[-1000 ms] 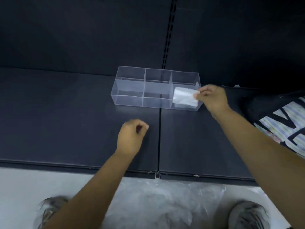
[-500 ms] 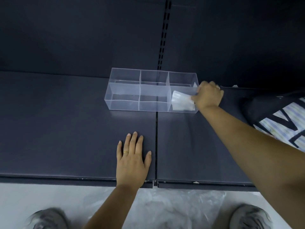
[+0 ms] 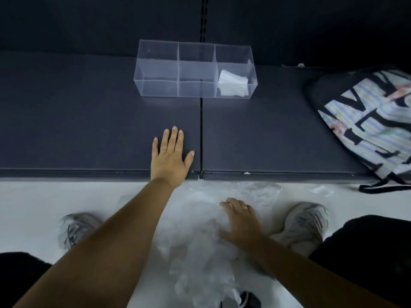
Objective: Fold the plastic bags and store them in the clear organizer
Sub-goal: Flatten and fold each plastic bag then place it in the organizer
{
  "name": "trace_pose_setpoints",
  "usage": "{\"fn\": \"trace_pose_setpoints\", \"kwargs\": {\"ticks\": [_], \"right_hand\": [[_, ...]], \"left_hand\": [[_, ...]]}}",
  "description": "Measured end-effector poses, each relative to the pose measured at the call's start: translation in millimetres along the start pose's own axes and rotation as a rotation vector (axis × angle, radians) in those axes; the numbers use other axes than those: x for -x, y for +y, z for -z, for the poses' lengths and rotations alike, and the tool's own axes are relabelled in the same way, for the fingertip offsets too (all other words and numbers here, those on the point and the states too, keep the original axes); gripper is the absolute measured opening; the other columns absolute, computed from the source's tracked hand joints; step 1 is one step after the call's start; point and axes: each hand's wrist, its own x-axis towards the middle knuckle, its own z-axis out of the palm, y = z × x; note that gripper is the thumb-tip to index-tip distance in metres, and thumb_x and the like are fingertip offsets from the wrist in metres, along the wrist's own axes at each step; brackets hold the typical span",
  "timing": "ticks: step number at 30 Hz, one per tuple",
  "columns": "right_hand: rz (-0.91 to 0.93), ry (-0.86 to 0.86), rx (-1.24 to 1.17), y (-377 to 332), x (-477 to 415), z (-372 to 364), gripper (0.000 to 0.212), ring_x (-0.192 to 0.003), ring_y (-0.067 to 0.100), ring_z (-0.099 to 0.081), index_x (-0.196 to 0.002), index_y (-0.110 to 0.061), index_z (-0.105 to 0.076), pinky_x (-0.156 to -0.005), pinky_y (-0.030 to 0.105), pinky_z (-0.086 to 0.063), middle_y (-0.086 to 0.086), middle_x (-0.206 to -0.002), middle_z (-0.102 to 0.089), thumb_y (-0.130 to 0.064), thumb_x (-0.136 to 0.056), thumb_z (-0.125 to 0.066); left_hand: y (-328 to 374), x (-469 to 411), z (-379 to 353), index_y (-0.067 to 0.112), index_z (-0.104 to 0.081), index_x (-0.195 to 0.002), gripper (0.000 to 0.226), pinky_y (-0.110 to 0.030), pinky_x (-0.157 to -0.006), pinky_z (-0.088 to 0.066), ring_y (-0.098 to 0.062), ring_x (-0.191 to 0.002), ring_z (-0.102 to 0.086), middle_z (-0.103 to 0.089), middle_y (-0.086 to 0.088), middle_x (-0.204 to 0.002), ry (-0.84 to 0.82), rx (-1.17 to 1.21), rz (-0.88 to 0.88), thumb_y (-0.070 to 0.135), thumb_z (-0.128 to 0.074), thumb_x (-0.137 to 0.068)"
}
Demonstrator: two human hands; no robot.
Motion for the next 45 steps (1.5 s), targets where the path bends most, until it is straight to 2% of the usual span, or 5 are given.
{"fn": "trace_pose_setpoints", "kwargs": {"ticks": [10, 16, 26, 35, 45], "right_hand": [[0.132, -0.060, -0.239, 12.7, -22.1, 70.7, 0.039, -0.070, 0.025, -0.048, -0.065, -0.006, -0.052, -0.064, 0.031, -0.031, 0.011, -0.070, -0.048, -0.034, -0.086, -0.069], [0.173, -0.050, -0.580, -11.2, -17.4, 182.3, 0.049, -0.053, 0.007, -0.037, -0.056, -0.011, -0.048, -0.050, 0.021, -0.033, -0.001, -0.057, -0.040, -0.044, -0.089, -0.062], [0.109, -0.223, -1.577, -1.0, 35.3, 215.2, 0.082, -0.122, 0.026, -0.057, -0.133, -0.031, -0.055, -0.098, 0.046, -0.049, 0.004, -0.134, -0.059, -0.085, -0.074, -0.032], [-0.258, 0.531, -1.500, -28.6, 32.3, 204.4, 0.016, -0.053, 0.009, -0.056, -0.075, -0.012, -0.065, -0.055, 0.024, -0.048, -0.002, -0.058, -0.063, -0.020, -0.088, -0.068], [-0.230, 0.710, -1.019, -28.3, 66.7, 223.5, 0.051, -0.093, -0.006, -0.053, -0.120, -0.025, -0.055, -0.073, 0.013, -0.039, -0.004, -0.119, -0.056, -0.047, -0.077, -0.072]], "left_hand": [[-7.6, 61.5, 29.3, 0.019, -0.012, -0.153, 0.070, -0.036, -0.119, 0.008, -0.013, -0.147, 0.011, 0.004, 0.004, -0.161, -0.213, 0.322, 0.006, 0.059, -0.025, -0.097], [34.7, 82.8, 78.8, 0.024, -0.067, -0.111, 0.043, -0.018, -0.081, -0.046, -0.007, -0.100, -0.062, -0.067, 0.009, -0.110, -0.490, 1.048, -0.033, 0.050, -0.072, -0.078], [30.0, 86.9, 112.2, 0.010, -0.049, -0.066, 0.038, -0.030, -0.061, -0.043, -0.020, -0.063, -0.044, -0.046, -0.008, -0.067, -0.060, 1.423, 0.360, 0.035, -0.069, -0.086], [31.0, 98.1, 128.7, -0.001, -0.068, -0.089, 0.040, -0.039, -0.070, -0.056, -0.024, -0.070, -0.059, -0.066, -0.013, -0.080, -0.035, 1.518, 0.305, 0.038, -0.073, -0.082], [36.6, 114.8, 136.9, 0.016, -0.059, -0.073, 0.022, -0.016, -0.047, -0.040, -0.005, -0.047, -0.044, -0.054, 0.008, -0.056, 0.154, 1.482, 0.212, 0.030, -0.068, -0.087]]}}
